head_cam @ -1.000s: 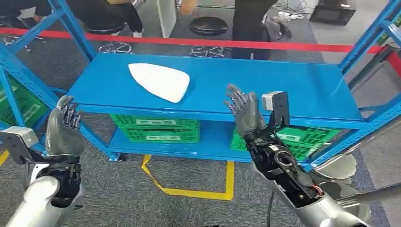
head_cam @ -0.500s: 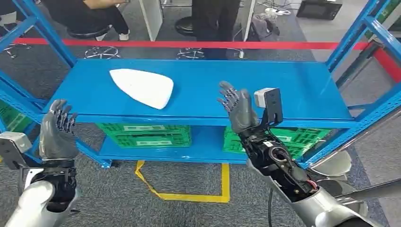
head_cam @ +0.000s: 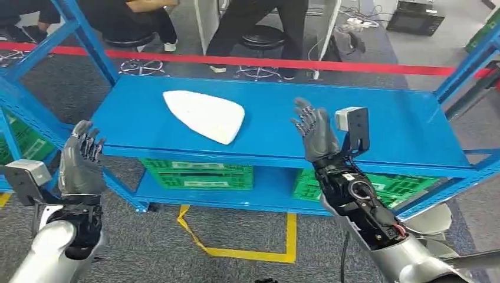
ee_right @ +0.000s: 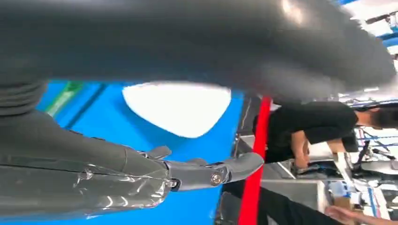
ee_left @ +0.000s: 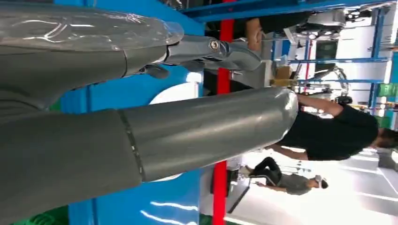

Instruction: Take the parts from the cabinet and place them on the table.

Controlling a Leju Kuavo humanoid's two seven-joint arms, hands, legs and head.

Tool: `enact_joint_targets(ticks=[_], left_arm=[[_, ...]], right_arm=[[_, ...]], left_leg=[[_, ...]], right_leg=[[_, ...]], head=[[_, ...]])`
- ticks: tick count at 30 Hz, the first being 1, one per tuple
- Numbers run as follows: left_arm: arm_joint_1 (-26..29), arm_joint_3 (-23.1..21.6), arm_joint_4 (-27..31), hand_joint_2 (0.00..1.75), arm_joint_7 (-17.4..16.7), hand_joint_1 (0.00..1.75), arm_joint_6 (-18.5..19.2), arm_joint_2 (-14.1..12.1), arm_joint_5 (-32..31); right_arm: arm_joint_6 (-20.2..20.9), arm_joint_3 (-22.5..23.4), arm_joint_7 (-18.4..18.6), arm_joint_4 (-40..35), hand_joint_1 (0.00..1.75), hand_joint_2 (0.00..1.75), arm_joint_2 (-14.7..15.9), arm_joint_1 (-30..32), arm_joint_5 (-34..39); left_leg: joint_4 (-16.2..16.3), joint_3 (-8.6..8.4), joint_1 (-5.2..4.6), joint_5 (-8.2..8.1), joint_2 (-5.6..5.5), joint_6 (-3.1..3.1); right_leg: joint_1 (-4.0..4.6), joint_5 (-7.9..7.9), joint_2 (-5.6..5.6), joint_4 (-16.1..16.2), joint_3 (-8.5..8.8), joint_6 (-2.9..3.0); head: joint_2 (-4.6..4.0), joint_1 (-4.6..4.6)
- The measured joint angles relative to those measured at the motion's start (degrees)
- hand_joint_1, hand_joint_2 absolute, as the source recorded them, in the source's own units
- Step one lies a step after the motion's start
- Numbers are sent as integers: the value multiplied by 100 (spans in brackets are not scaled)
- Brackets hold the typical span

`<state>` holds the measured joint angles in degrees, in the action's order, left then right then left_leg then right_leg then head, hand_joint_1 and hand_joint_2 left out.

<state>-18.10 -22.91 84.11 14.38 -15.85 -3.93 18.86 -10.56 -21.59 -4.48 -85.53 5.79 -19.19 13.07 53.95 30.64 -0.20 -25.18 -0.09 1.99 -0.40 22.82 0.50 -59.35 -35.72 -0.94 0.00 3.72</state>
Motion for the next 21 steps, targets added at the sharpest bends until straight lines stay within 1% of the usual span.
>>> enact_joint_targets(ticks=[1,2,3,5,6,7,8,9,10,11,12,13,14,15,16,17,18,19,20,21], left_arm=[[-5,0,-2,0,-2,0,-11,-2,0],[-21,0,-2,0,-4,0,-15,-2,2],[-19,0,0,0,-11,0,-24,-4,2],[-16,0,0,0,-17,0,-28,-4,0],[-19,2,15,0,-20,0,-31,-4,0],[-25,4,17,0,-17,0,-33,-13,-2],[-42,4,17,0,-20,0,-33,-17,-2],[-33,4,17,0,-22,0,-35,-22,-4],[-8,4,17,0,-37,0,-35,-28,-9],[19,4,17,0,-59,0,-35,-37,-20],[33,4,17,0,-76,0,-33,-42,-26],[35,4,17,0,-76,0,-33,-44,-28],[32,4,17,0,-77,0,-33,-48,-33],[31,4,17,0,-76,0,-31,-55,-35],[31,5,17,0,-76,0,-24,-61,-35],[17,4,20,0,-79,0,-22,-59,-35],[18,4,22,0,-83,0,-15,-59,-37],[18,4,22,0,-83,0,-15,-59,-37],[15,7,24,0,-83,0,-15,-63,-37],[6,7,39,0,-83,0,-15,-66,-37]], right_arm=[[17,24,0,17,0,175,2,-32,-9],[24,48,4,37,0,175,4,-79,-9],[39,81,4,66,0,175,9,-114,-9],[55,118,0,94,0,175,13,-140,-9],[70,131,2,98,0,175,13,-147,-9],[74,153,-11,103,0,175,20,-165,-11],[72,179,-2,113,0,175,20,-202,-13],[76,183,15,122,0,175,20,-215,-50],[74,186,33,133,0,175,18,-213,-96],[74,199,52,157,0,175,20,-210,-120],[76,223,68,181,0,175,26,-209,-133],[81,247,70,205,0,175,31,-212,-135],[85,275,70,221,0,175,44,-221,-138],[87,291,72,238,0,175,46,-236,-138],[90,310,70,256,0,175,50,-257,-138],[94,337,72,262,0,175,61,-285,-138],[101,358,79,267,0,175,77,-301,-138],[100,376,76,273,0,175,85,-307,-138],[100,385,79,286,0,175,94,-308,-140],[102,393,79,288,0,175,103,-309,-140]], left_leg=[[-5,-30,-6,-40,1,-20],[16,-28,-37,-71,-10,-56],[0,-14,-26,-69,-6,-82],[-22,-28,-18,-86,3,-122],[-1,-32,-33,-135,4,-165],[172,4,-19,-194,-1,-200],[574,226,-10,-361,-4,-225],[1146,564,13,-570,-3,-254],[1600,861,31,-699,-3,-273],[1965,1147,54,-742,-3,-292],[1992,1257,73,-629,-2,-305],[1751,1215,88,-391,-1,-315],[1228,1023,110,-17,0,-326],[622,774,127,330,3,-336],[166,604,145,517,7,-348],[50,517,101,394,-14,-333],[80,523,111,377,-25,-269],[87,525,82,344,-26,-224],[94,521,59,319,-27,-180],[60,465,78,315,-27,-132]], right_leg=[[25,-82,-9,320,130,46],[51,2,-19,461,246,54],[57,35,-14,463,276,87],[66,50,3,493,279,120],[-8,38,1,555,362,139],[-4,47,9,578,398,153],[-11,71,-1,578,417,189],[-11,97,-1,578,436,214],[-11,125,0,578,451,218],[-14,157,4,577,478,215],[-18,188,11,577,517,209],[-28,228,16,576,572,193],[-41,282,21,575,647,166],[-59,342,23,573,723,135],[-54,393,24,573,738,92],[-17,453,42,548,745,48],[-18,461,46,570,756,27],[-36,478,47,583,767,-3],[-60,489,46,614,792,-46],[-66,534,45,617,823,-91]], head=[[0,15],[0,-24],[0,-13],[0,-22],[0,-28],[0,-39],[0,-85],[0,-129],[0,-142],[0,-162],[0,-190],[0,-201],[0,-210],[0,-214],[0,-238],[0,-302],[0,-262],[0,-229],[0,-236],[0,-236]])
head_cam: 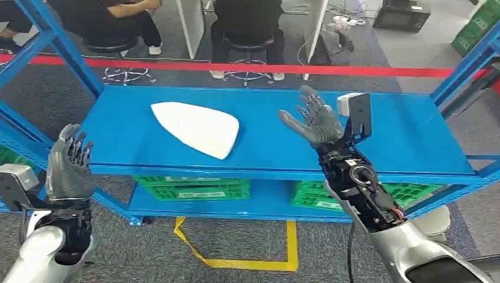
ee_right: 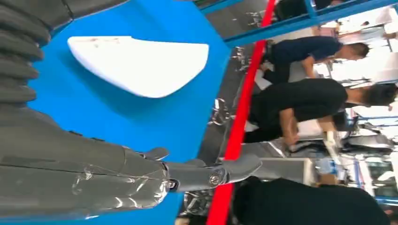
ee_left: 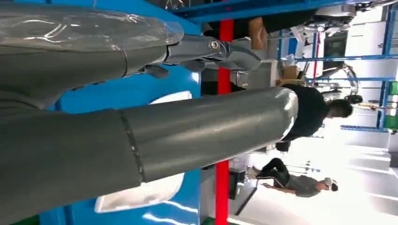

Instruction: Take the parts from the cabinet and place them on the table.

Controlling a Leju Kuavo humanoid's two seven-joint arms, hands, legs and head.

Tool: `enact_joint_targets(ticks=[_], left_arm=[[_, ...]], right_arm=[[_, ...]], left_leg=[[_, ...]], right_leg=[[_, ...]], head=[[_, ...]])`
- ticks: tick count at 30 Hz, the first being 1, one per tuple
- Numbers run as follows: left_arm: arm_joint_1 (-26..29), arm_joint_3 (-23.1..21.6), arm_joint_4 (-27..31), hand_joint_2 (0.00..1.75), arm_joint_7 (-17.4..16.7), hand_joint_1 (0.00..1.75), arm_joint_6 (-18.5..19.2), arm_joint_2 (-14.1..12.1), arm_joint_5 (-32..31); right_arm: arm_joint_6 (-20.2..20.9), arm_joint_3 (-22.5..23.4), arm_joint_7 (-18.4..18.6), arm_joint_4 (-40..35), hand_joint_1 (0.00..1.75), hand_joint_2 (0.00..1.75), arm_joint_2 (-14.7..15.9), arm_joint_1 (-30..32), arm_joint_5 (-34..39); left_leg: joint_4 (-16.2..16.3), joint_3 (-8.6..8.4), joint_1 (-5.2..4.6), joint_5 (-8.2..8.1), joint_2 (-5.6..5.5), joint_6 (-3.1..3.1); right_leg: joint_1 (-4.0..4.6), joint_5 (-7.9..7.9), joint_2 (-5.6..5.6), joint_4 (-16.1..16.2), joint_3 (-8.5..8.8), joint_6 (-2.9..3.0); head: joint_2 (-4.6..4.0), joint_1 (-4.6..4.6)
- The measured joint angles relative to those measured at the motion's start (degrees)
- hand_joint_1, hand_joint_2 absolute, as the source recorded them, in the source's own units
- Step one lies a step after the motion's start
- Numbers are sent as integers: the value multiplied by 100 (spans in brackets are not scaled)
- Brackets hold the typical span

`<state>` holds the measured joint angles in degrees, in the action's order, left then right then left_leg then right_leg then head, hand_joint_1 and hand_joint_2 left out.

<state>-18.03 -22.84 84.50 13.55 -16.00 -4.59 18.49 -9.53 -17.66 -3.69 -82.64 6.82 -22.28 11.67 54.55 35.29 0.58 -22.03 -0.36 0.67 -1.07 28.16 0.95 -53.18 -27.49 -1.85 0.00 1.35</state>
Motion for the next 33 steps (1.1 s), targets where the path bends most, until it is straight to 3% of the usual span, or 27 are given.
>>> enact_joint_targets(ticks=[1,2,4,5,6,7,10,11,12,13,14,16,17,20,21,22,23,25,26,30,31,32,33], left_arm=[[-3,0,20,0,0,0,0,2,0],[-27,0,26,0,0,0,4,2,-2],[-16,0,26,0,-2,0,4,2,-2],[-3,0,24,0,-4,0,4,2,-2],[6,0,24,0,-4,0,4,2,-2],[8,0,24,0,-4,0,4,2,-2],[2,0,26,0,-4,0,4,4,-2],[-4,0,24,0,-4,0,4,4,0],[-15,0,24,0,-9,0,4,4,0],[-5,0,24,0,-11,0,4,4,2],[-1,0,26,0,-11,0,4,4,0],[-18,0,40,0,-11,0,4,2,0],[-37,0,42,0,-9,0,4,2,-2],[-12,0,42,0,-11,0,4,0,-2],[9,0,40,0,-11,0,4,-6,-2],[15,0,40,0,-11,0,4,-11,0],[11,0,40,0,-11,0,4,-13,0],[4,0,42,0,-11,0,4,-20,0],[1,0,40,0,-11,0,4,-20,0],[-11,0,46,0,-13,0,2,-24,7],[-18,0,59,0,-18,0,4,-20,9],[-26,0,66,0,-15,0,2,-15,11],[-32,0,68,0,-15,0,2,-15,13]], right_arm=[[-2,13,-2,0,0,175,18,-1,0],[0,22,-5,2,0,175,20,-23,-15],[0,33,0,13,0,175,37,-18,-26],[0,37,2,26,0,175,44,-5,-29],[-2,39,7,37,0,175,48,11,-31],[0,39,7,52,0,175,53,18,-33],[0,48,4,55,0,175,59,14,-37],[0,50,4,61,0,175,68,13,-40],[0,53,7,61,0,175,70,-3,-42],[-2,57,4,61,0,175,74,-12,-42],[-2,66,5,61,0,175,77,-11,-42],[0,74,4,55,0,175,79,-10,-44],[0,74,-2,55,0,175,79,-30,-48],[7,85,2,68,0,175,79,-45,-42],[7,83,4,85,0,175,79,-41,-33],[7,83,4,94,0,175,79,-30,-33],[7,83,4,101,0,175,79,-25,-33],[7,83,4,103,0,175,79,-27,-33],[7,85,6,105,0,175,79,-31,-33],[7,98,20,103,0,175,79,-45,-40],[9,98,26,96,0,175,79,-40,-40],[20,109,26,98,0,175,79,-40,-46],[33,118,33,101,0,175,81,-53,-63]], left_leg=[[-20,-55,12,-24,1,43],[-20,-97,6,-59,2,93],[-18,-160,-16,-125,2,128],[-16,-195,-32,-160,1,138],[-15,-245,-49,-200,-1,144],[-15,-311,-63,-246,-5,145],[-25,-555,-85,-409,-7,125],[-40,-572,-107,-434,-4,96],[-32,-559,-91,-441,-14,75],[-46,-547,-85,-447,-9,47],[-64,-553,-77,-453,0,27],[-14,-568,-70,-516,5,-47],[213,-470,-80,-592,2,-82],[1611,453,-25,-989,4,-160],[1827,673,-11,-960,4,-170],[1745,727,2,-789,5,-176],[1412,644,12,-506,5,-177],[281,205,33,179,12,-175],[75,73,26,118,10,-181],[3,49,-43,18,-4,-27],[-39,-15,7,16,-2,12],[-45,-79,-4,-26,-2,56],[-44,-116,-5,-58,-2,88]], right_leg=[[-7,70,-27,-134,-42,-14],[-8,228,-51,-507,-209,-22],[1,598,-51,-1589,-821,-45],[1,676,-51,-1987,-1096,-48],[2,597,-51,-2115,-1264,-36],[8,352,-51,-1925,-1263,-8],[75,-677,-54,-351,-735,137],[127,-555,-62,-307,-655,157],[137,-534,-63,-167,-526,175],[147,-487,-56,-143,-527,188],[154,-477,-49,-135,-534,202],[74,-491,-39,-20,-417,227],[77,-476,-35,4,-382,247],[75,-405,-53,1,-346,294],[70,-371,-48,-5,-319,290],[67,-333,-39,-11,-274,283],[59,-285,-33,-16,-214,268],[45,-166,-30,-22,-66,217],[64,-121,-28,-21,-57,178],[48,-33,-15,15,-26,58],[32,19,-17,-6,-42,26],[32,120,-45,-238,-100,7],[32,282,-48,-670,-313,-10]], head=[[-2,37],[0,66],[0,145],[0,168],[0,190],[0,214],[0,273],[-2,221],[0,212],[0,271],[0,256],[0,254],[0,206],[0,125],[0,99],[0,70],[0,46],[0,11],[0,0],[0,2],[0,5],[0,37],[0,94]])
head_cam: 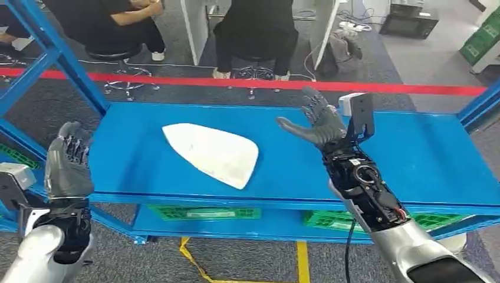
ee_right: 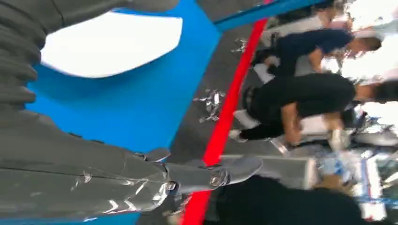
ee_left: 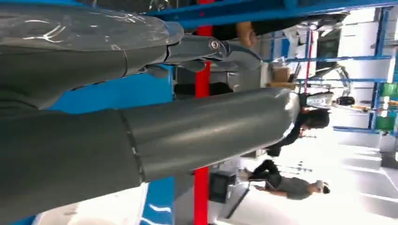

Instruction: Take the parts from the cabinet and place them on the table.

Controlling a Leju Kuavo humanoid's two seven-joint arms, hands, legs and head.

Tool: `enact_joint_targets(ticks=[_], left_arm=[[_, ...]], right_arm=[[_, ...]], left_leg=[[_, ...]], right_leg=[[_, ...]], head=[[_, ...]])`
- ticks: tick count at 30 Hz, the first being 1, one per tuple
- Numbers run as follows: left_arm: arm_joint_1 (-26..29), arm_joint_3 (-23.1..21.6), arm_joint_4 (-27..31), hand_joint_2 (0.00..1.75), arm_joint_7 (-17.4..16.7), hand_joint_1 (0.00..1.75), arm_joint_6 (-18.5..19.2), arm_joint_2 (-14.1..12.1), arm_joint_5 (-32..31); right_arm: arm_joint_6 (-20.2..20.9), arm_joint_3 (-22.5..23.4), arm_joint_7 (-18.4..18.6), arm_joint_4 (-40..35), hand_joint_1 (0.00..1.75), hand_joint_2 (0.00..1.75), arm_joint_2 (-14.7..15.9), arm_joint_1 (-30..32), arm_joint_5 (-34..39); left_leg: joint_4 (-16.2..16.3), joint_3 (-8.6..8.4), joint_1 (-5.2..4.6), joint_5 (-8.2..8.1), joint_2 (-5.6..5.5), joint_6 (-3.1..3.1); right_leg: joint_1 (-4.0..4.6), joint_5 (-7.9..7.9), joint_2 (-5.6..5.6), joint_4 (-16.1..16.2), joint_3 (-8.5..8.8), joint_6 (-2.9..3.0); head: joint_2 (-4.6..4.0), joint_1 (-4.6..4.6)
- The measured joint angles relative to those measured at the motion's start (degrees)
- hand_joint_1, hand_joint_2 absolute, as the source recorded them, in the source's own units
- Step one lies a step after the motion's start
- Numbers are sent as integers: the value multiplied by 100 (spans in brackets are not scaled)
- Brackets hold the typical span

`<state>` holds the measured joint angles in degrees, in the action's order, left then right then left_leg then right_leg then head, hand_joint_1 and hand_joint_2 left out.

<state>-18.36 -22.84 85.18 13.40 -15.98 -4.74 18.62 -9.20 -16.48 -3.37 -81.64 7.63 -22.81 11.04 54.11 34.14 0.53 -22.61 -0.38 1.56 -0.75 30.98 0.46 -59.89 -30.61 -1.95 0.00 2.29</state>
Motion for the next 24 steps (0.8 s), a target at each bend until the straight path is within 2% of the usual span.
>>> enact_joint_targets(ticks=[1,2,3,4,5,7,8,9,10,11,12,13,21,24], left_arm=[[6,0,0,0,0,0,-4,0,4],[14,0,0,0,-2,0,-11,0,9],[23,0,0,0,-7,0,-15,-2,26],[27,0,0,0,-18,0,-22,-2,37],[28,0,0,0,-17,0,-26,-2,42],[26,0,2,0,-39,0,-33,-2,42],[26,0,2,0,-42,0,-33,-2,42],[17,0,7,0,-55,0,-33,-2,42],[26,0,9,0,-59,0,-31,-2,42],[39,0,15,0,-59,0,-28,-2,42],[45,0,17,0,-59,0,-22,-4,39],[39,0,20,0,-59,0,-22,-4,39],[33,0,39,0,22,0,44,-2,-20],[34,0,39,0,31,0,57,-2,-20]], right_arm=[[2,4,13,0,0,175,0,9,-7],[11,4,35,9,0,175,0,28,-7],[28,7,65,20,0,175,2,43,-7],[57,9,90,39,0,175,7,46,-7],[94,15,127,68,0,175,11,35,2],[252,46,157,258,0,175,68,-80,77],[322,66,124,390,0,175,96,-150,129],[374,88,87,505,0,175,114,-217,140],[398,114,59,588,0,175,124,-264,140],[429,138,48,658,0,175,140,-289,140],[455,144,35,754,0,175,140,-314,140],[470,149,28,848,0,175,144,-346,140],[815,149,-28,1700,0,175,144,-693,325],[1034,140,-46,2057,0,175,144,-834,496]], left_leg=[[1,-34,-8,-39,0,9],[3,-63,-15,-73,0,16],[4,-101,-21,-109,-1,16],[4,-152,-23,-148,-1,15],[4,-225,-25,-201,-4,9],[3,-388,-26,-310,-7,-21],[-9,-412,-19,-345,-4,-39],[7,-400,-51,-354,-14,-68],[13,-373,-40,-351,-18,-91],[33,-350,-43,-362,-21,-95],[53,-333,-60,-341,-22,-95],[47,-335,-55,-341,-12,-97],[-84,-407,-54,-350,1,-100],[-91,-405,-52,-331,-3,-131]], right_leg=[[0,207,0,-602,-342,-17],[0,339,-1,-1088,-656,-27],[0,358,-1,-1390,-896,-29],[0,223,-1,-1399,-995,-23],[1,-83,-1,-1097,-939,-8],[2,-837,-1,3,-564,42],[10,-966,0,352,-446,61],[71,-917,-1,418,-322,68],[70,-855,0,520,-288,98],[61,-853,4,547,-296,98],[45,-854,12,557,-300,69],[46,-853,25,557,-304,69],[55,-803,43,557,-300,127],[57,-813,34,556,-300,142]], head=[[0,35],[0,55],[0,79],[0,96],[0,118],[0,164],[-2,177],[0,129],[0,168],[0,177],[0,142],[0,138],[0,9],[0,-26]])
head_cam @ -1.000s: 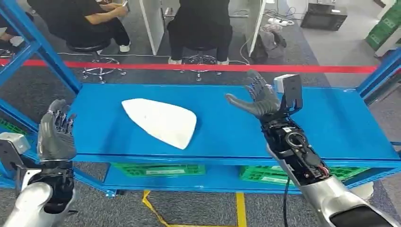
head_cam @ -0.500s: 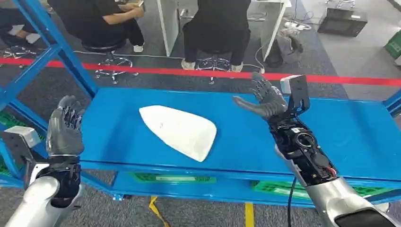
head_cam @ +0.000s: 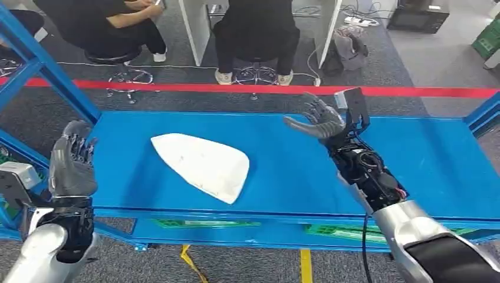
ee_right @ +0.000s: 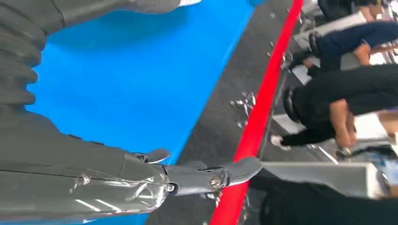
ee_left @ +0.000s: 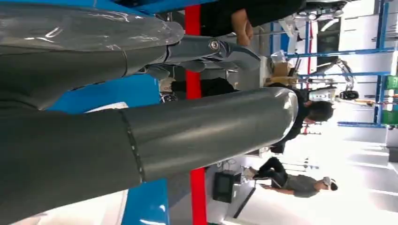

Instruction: Take the parts from the cabinet and place them on the table.

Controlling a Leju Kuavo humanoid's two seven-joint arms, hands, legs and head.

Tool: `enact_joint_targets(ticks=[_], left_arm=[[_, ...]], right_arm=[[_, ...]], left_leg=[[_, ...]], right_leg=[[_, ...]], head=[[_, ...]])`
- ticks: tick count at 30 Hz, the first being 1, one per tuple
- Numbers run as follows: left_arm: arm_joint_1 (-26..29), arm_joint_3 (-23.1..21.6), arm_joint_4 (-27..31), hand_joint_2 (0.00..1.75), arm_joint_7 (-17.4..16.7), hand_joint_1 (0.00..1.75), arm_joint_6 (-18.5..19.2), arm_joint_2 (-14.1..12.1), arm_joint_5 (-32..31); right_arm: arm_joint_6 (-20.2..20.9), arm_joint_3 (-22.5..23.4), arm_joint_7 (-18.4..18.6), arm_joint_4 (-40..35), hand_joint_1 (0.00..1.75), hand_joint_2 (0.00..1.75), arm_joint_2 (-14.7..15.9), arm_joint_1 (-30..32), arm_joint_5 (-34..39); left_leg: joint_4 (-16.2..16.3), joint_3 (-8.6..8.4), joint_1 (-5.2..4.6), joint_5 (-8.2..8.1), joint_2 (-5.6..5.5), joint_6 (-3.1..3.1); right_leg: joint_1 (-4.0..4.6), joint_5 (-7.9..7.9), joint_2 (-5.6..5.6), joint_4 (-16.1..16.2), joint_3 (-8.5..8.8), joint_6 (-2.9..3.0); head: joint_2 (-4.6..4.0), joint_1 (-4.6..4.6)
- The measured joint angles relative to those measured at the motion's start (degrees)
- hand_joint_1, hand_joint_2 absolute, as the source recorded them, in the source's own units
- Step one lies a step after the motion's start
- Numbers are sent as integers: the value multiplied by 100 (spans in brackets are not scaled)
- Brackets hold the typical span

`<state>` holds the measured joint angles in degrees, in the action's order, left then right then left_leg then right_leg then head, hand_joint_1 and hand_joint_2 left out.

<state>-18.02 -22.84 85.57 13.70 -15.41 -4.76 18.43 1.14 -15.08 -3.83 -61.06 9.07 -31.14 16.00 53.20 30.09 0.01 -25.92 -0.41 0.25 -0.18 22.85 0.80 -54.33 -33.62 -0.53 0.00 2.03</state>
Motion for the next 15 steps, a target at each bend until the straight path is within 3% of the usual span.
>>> enact_joint_targets(ticks=[15], left_arm=[[-14,0,0,0,0,0,-9,0,20]], right_arm=[[691,-252,90,1219,0,175,-66,-481,295]], left_leg=[[5,1,-6,13,-3,-13]], right_leg=[[-27,-18,-9,1,9,7]], head=[[0,-17]])
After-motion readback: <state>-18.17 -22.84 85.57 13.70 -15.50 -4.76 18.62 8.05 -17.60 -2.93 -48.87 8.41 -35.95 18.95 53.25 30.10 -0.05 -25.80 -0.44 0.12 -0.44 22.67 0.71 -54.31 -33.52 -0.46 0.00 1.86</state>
